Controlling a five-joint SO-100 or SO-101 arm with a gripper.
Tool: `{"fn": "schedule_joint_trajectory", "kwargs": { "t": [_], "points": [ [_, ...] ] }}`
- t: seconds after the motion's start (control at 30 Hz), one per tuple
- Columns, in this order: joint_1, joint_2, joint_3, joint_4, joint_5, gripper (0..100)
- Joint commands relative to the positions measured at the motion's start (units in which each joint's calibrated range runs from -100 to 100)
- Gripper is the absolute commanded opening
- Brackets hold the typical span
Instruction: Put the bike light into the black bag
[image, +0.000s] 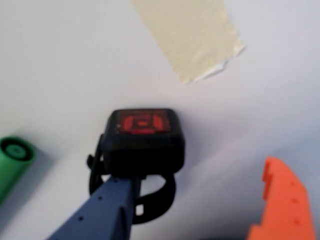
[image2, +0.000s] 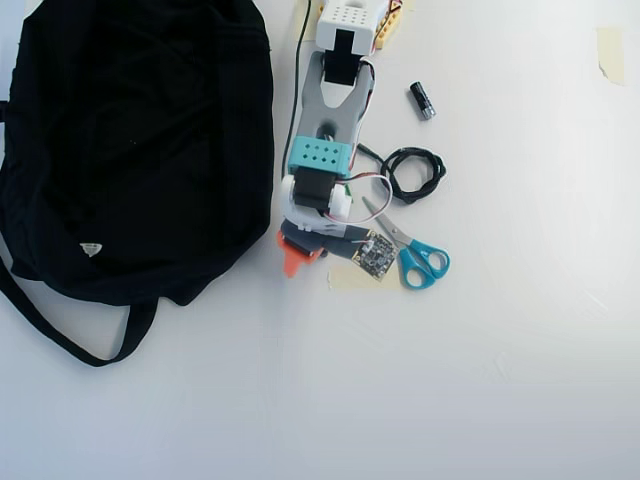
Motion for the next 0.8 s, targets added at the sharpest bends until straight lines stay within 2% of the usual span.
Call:
{"fn": "schedule_joint_trajectory", "kwargs": {
  "t": [0.0, 0.17, 0.47, 0.77],
  "points": [
    [-0.7, -0.7, -0.4, -0.7, 0.2, 24],
    [-0.7, -0.7, -0.4, -0.6, 0.2, 1],
    [-0.7, -1.9, -0.6, 0.4, 0.0, 2],
    [-0.9, -2.1, -11.8, 11.1, -1.1, 2]
  ]
}}
